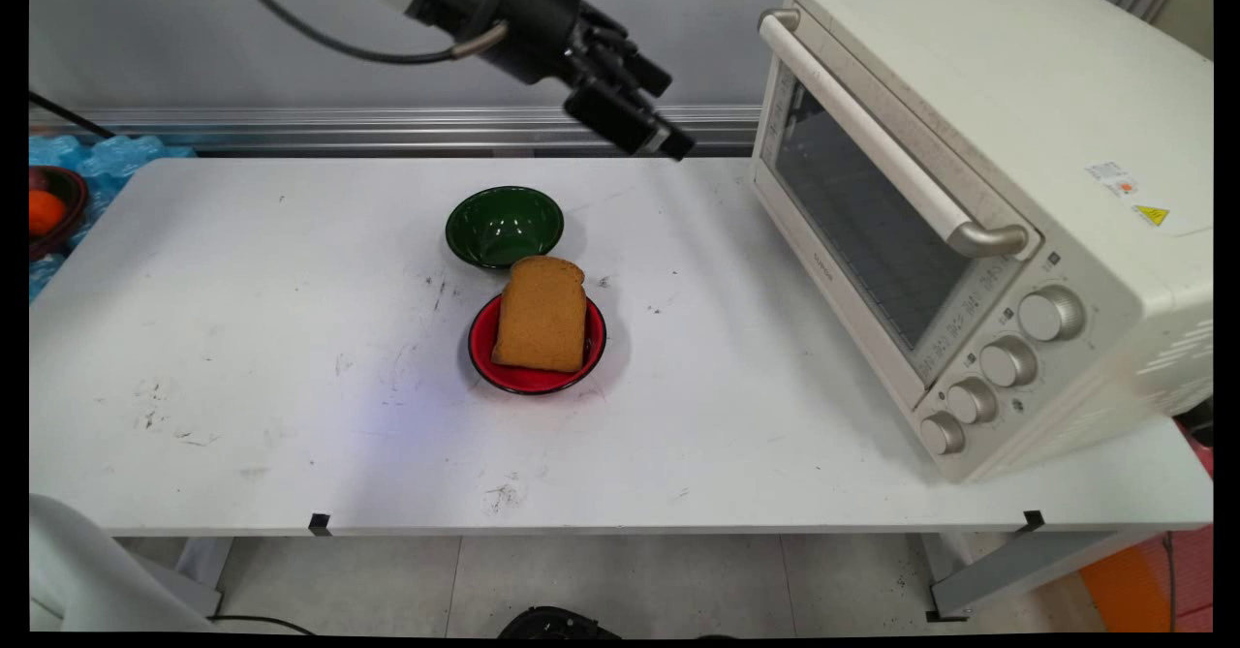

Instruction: Open the oven

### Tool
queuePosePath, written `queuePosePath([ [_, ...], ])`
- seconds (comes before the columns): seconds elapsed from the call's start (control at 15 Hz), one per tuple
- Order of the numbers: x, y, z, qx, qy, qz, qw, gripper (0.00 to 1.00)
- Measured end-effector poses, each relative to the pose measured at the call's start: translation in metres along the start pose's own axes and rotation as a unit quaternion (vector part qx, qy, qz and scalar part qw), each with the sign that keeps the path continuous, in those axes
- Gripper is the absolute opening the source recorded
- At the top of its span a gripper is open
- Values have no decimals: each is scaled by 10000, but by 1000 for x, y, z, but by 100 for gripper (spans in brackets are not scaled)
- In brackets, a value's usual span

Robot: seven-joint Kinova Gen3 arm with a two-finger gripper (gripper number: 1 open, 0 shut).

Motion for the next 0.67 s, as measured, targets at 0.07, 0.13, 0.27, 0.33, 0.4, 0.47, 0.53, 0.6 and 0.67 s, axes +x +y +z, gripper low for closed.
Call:
queuePosePath([
  [0.07, 6, -1, 3, 47, 24, -64, 10000, 100],
  [0.13, 11, -2, 7, 102, 46, -135, 9998, 100],
  [0.27, 22, -4, 13, 196, 72, -251, 9995, 100],
  [0.33, 27, -5, 17, 250, 80, -314, 9992, 100],
  [0.4, 33, -6, 21, 301, 88, -371, 9988, 100],
  [0.47, 38, -7, 24, 343, 88, -405, 9986, 100],
  [0.53, 41, -8, 26, 370, 86, -427, 9984, 100],
  [0.6, 47, -9, 30, 416, 73, -452, 9981, 100],
  [0.67, 51, -10, 33, 458, 60, -472, 9978, 100],
])
